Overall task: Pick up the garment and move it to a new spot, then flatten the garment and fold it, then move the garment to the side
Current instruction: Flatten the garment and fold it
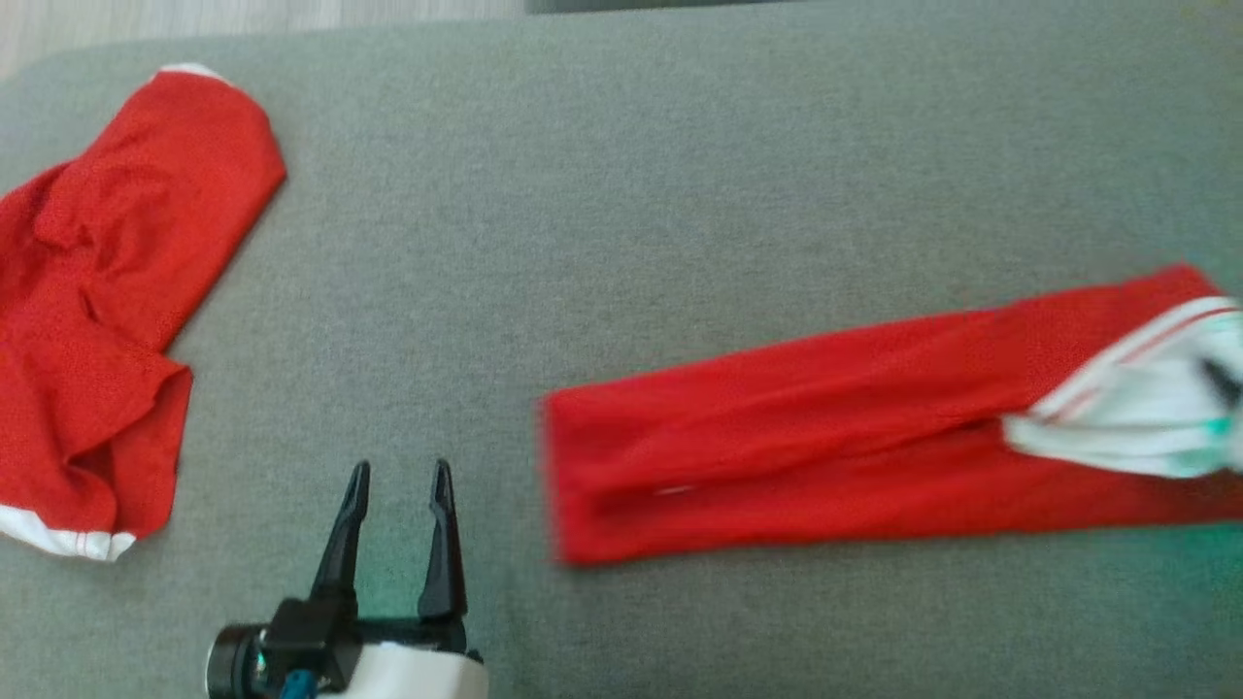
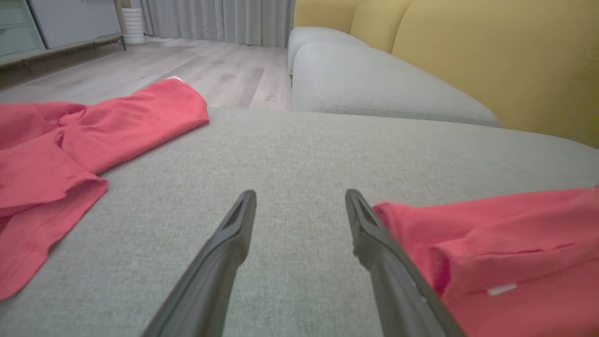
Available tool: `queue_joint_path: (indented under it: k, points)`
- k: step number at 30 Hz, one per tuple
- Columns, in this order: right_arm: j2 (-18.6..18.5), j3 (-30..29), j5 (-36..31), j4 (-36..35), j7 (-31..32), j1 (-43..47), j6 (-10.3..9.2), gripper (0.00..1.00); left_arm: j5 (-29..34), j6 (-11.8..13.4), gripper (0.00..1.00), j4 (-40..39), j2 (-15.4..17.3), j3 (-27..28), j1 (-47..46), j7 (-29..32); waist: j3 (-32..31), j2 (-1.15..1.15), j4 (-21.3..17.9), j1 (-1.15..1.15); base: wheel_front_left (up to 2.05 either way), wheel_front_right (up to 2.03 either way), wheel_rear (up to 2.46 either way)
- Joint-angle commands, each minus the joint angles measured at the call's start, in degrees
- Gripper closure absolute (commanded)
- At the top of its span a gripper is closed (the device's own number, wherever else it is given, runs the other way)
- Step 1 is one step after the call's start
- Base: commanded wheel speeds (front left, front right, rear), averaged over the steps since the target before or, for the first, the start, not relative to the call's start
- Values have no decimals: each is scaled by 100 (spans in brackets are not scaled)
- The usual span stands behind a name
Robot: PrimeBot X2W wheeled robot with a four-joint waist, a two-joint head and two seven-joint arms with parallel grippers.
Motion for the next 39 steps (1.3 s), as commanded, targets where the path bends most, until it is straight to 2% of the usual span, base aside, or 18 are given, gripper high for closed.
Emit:
queue_joint_path:
  k: [1, 7, 12, 18, 21, 26, 28, 32, 39]
  points:
    - [-311, -77, -52, -200, -58, -38, 42, 100, 59, -14, 0, -129, -33, 241, -52, -54, -62, 0, -24, 0, 0, 0, 0]
    - [-724, -891, -332, -504, 186, -40, 42, 100, 273, -368, 0, 128, -292, 568, 130, -54, -290, 0, -59, 0, 0, 0, 0]
    - [-688, -685, -61, -1516, 825, 301, 42, 100, 387, -590, 0, 246, -478, 748, 236, -54, -435, 0, -35, 0, 0, 0, 0]
    - [-135, 180, 384, -2935, 1360, 861, 42, 100, 461, -759, 0, 331, -598, 891, 371, -54, -509, 0, -99, 0, 0, 0, 0]
    - [427, 688, 466, -3211, 1219, 1001, 42, 100, 500, -824, 0, 379, -624, 926, 368, -54, -529, 0, -128, 0, 0, 0, 0]
    - [1458, 1505, 323, -3009, 605, 1162, 42, 100, 546, -887, 0, 452, -644, 916, 324, -54, -571, 0, -95, 0, 0, 0, 0]
    - [1717, 1783, 259, -2822, 340, 1202, 42, 100, 567, -902, 0, 482, -647, 904, 325, -54, -588, 0, -74, 0, 0, 0, 0]
    - [1945, 2162, 189, -2443, -135, 1235, 42, 100, 583, -923, 0, 527, -650, 879, 347, -54, -617, 0, -10, 0, 0, 0, 0]
    - [2028, 2456, 242, -1891, -796, 1063, 42, 100, 572, -895, 0, 559, -651, 850, 410, -54, -651, 0, 38, 0, 0, 0, 0]
